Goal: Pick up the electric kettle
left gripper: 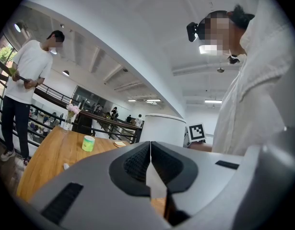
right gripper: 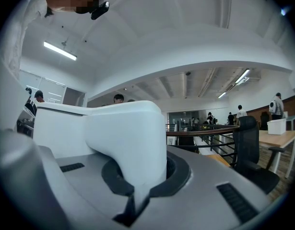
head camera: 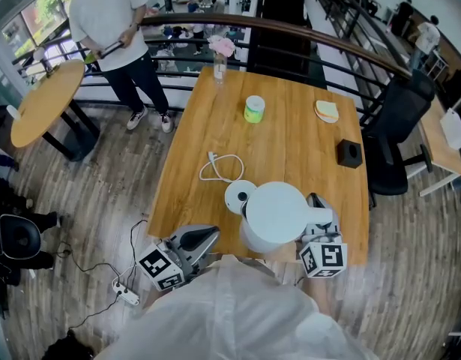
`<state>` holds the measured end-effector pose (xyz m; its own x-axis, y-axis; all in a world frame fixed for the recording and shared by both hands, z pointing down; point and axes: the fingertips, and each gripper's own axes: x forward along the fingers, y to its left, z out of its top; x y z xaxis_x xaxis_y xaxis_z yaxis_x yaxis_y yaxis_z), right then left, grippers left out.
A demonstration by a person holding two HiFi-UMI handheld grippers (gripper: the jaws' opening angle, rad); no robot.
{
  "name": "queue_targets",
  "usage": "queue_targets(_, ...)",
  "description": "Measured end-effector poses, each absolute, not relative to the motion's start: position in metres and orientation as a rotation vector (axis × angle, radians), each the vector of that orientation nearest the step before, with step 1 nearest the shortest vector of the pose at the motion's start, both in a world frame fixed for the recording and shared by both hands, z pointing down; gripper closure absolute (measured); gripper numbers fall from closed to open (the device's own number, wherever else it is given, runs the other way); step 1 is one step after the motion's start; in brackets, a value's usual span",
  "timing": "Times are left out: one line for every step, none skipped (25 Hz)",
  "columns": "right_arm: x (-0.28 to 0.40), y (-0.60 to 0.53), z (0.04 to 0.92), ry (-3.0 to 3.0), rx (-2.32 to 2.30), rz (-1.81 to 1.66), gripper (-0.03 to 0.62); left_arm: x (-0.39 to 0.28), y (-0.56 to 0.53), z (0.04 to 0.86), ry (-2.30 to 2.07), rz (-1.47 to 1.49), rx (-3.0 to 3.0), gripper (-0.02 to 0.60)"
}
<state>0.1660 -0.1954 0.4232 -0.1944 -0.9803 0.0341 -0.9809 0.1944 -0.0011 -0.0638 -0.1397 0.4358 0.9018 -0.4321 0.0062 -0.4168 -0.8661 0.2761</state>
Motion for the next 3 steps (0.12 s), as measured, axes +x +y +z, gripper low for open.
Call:
queue_targets(0.1663, -0.1953, 0.4235, -2.407, 1.979, 0.036, 0.580, -0.0637, -0.1395, 0.4358, -0.635, -0.081, 2.796, 0.574)
queue_targets(0.1667, -0.1954, 0.4238, -2.407, 1.981, 0.037, 0.580, -0.0636, -0.1394, 0.4359, -0.634, -0.081, 2.797, 0.574)
queue_targets(0.1670, -0.1954, 0.4241, -2.406, 1.983, 0.037, 0.580, -0.0636, -0.1393, 0.4361, -0.633, -0.081, 2.797, 0.574)
